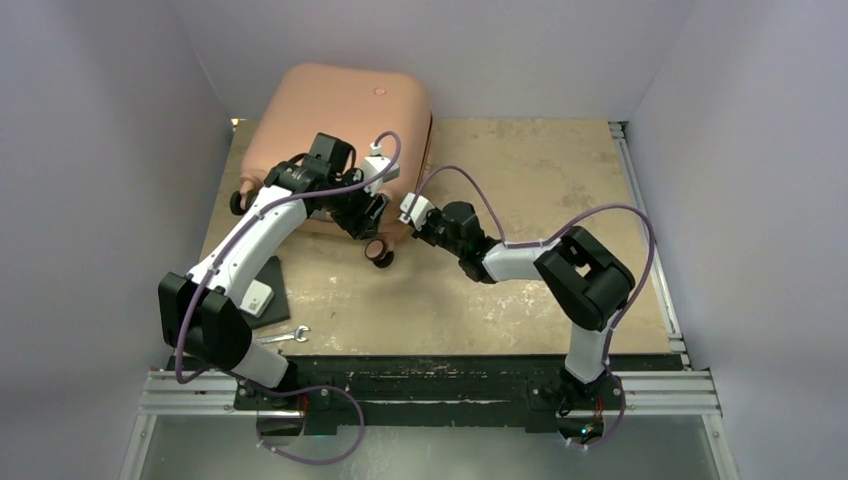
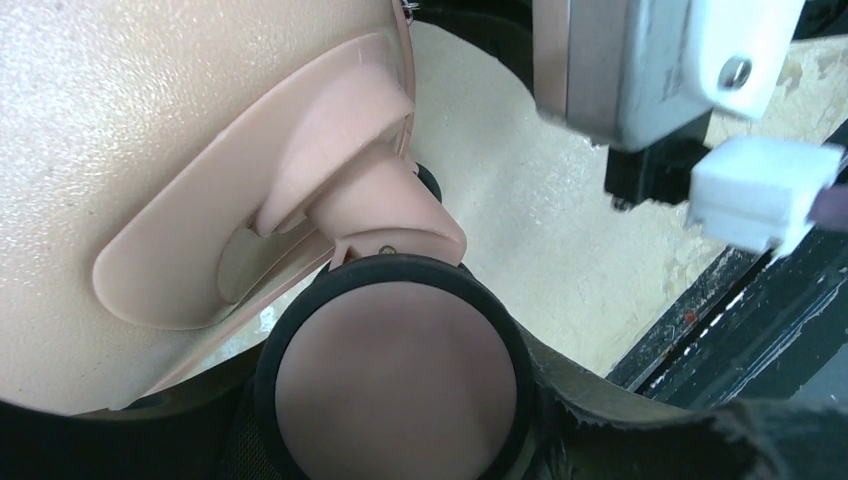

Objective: Pack the luggage
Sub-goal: Zip the luggage at the center of the board.

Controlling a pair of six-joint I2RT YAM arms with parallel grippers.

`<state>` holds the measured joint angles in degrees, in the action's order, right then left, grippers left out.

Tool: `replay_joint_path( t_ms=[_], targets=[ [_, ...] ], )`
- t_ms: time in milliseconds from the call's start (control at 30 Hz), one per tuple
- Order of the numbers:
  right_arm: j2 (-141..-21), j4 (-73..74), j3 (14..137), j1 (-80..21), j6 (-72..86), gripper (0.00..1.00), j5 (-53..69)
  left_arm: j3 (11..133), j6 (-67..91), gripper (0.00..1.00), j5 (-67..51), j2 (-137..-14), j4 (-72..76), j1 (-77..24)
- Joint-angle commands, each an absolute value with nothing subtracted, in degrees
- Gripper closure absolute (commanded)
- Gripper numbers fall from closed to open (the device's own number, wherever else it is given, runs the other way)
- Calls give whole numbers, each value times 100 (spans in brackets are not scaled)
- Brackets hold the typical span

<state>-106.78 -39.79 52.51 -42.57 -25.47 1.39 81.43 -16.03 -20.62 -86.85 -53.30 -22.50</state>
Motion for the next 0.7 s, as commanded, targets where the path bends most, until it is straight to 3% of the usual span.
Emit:
replay_joint_path(
  t_ms=[0,200,467,600,667],
  targets=[
    [-10030,-4531,5220,-4236,-2536,100,683,8156,-1721,100,-3233,-7875,-5688,-2359],
    [-9892,-4523,5079,-4236,-2538,100,994,8133,-1820,100,-3242,-7738,-5735,-2382],
    [-9899,-3769,5315,-4245,-2748,100,2346,7929,-1908,100,-3288,-7660,-5670,-2382],
    [-9801,-3590,5334,-4245,-2824,84,2696,7901,-1909,100,-3274,-7651,-5644,-2382],
    [-9767,-3601,5292,-4245,-2806,82,2816,7901,-1907,100,-3267,-7641,-5640,-2382]
  ],
)
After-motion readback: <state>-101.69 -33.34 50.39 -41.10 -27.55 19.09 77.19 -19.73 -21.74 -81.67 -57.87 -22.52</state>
